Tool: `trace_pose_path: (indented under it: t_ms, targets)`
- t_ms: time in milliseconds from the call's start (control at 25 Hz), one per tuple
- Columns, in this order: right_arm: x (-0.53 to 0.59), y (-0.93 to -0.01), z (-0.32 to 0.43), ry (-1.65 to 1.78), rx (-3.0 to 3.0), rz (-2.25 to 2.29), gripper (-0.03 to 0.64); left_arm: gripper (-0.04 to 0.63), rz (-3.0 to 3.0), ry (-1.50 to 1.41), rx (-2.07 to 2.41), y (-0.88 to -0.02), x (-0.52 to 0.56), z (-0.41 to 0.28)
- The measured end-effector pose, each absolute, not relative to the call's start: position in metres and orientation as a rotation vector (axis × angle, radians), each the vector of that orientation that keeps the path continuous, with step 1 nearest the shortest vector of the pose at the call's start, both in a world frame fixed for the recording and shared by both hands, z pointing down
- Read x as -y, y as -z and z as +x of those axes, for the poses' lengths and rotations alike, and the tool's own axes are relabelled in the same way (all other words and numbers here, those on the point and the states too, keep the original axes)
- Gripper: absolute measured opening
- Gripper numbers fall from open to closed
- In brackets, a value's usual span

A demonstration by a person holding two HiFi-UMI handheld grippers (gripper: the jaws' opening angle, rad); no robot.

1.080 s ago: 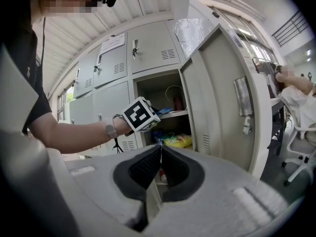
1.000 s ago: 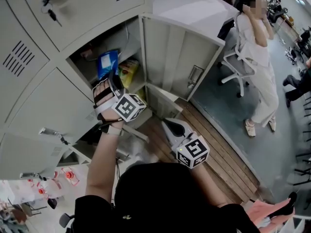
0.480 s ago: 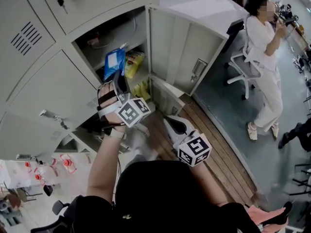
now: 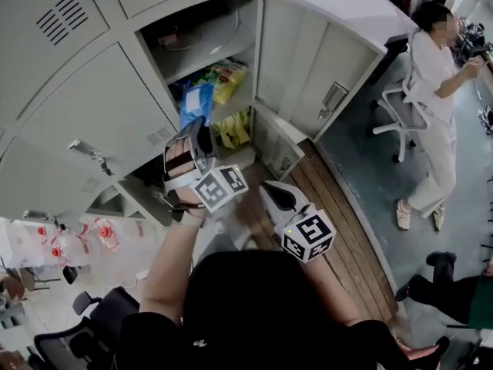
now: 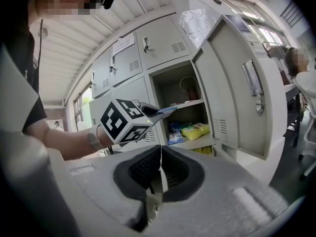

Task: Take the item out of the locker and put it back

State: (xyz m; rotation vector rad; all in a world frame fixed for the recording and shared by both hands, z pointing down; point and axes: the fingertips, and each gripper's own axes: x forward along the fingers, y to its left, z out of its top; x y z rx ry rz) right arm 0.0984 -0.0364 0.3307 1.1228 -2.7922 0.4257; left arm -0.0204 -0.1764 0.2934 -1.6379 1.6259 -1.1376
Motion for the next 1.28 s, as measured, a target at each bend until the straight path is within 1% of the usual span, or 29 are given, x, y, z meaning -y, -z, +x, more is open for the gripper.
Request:
trace_pose_path:
  t_ms: [400, 800, 1280]
  targets:
    - [0.019, -0.346, 0.073, -0.460, 2.794, 1.022, 0.000, 0.038, -1.691, 1.217, -1.664, -0.337, 0.128, -0.041]
    - [-0.001, -0.367, 0.046, -0.490, 2.784, 0.919, 0.000, 0.037, -1.732, 1.332, -1.741, -0.388, 0.078, -0.078]
    - [-0.016, -0.407, 0.029, -0.542, 2.728, 0.824, 0.000, 0.038, -1.790, 1.444, -1.812, -0.456, 0.040, -0.108]
